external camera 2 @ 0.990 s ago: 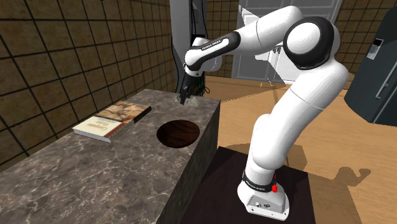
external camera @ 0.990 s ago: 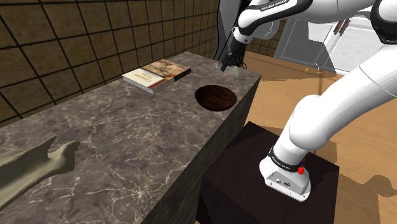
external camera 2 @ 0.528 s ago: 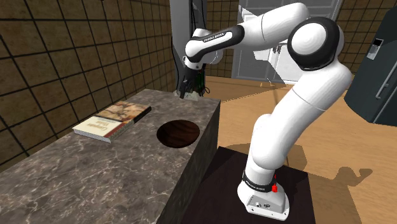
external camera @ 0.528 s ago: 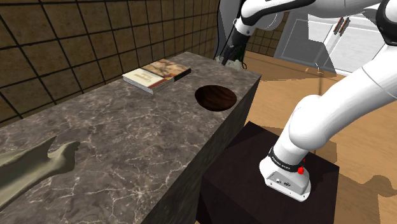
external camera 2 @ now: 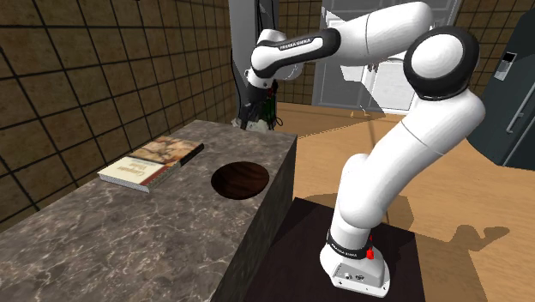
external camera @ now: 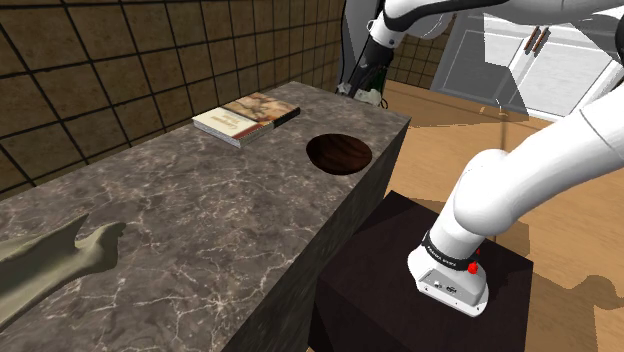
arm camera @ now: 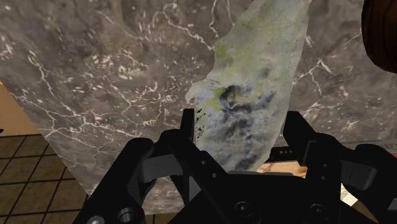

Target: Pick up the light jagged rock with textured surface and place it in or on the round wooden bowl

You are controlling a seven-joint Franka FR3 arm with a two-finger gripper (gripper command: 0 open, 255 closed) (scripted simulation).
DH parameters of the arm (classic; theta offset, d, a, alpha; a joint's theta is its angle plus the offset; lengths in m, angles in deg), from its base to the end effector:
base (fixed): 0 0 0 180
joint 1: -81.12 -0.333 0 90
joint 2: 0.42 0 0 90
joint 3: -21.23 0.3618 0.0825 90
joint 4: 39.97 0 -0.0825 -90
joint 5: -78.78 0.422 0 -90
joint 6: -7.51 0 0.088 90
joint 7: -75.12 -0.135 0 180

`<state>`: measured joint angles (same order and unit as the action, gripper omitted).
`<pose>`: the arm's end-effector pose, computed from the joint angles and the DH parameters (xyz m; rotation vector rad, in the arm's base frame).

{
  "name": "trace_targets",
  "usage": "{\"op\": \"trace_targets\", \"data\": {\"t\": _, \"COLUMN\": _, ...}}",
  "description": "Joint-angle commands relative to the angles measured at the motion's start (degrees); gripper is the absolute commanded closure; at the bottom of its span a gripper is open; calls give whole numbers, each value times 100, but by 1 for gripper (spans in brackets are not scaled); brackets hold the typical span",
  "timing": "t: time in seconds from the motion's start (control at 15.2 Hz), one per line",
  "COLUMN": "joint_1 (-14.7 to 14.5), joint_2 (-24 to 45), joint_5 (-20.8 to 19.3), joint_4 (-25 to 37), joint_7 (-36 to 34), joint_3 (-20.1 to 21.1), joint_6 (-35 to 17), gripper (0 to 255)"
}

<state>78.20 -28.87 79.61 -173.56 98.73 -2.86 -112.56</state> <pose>0.4208 -0.1815 0.5316 -2.9961 -0.0908 -0.4261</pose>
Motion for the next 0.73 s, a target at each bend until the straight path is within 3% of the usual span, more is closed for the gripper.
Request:
{"op": "trace_targets", "data": {"t": 0.0, "joint_1": 16, "joint_2": -256, "joint_5": -47, "joint_4": -232, "joint_7": -250, "joint_3": 213, "joint_6": 3, "gripper": 255}}
{"op": "trace_targets", "data": {"t": 0.66, "joint_1": -134, "joint_2": -1572, "joint_5": 109, "joint_4": -1335, "joint_7": -1677, "joint_3": 1546, "joint_6": 131, "gripper": 255}}
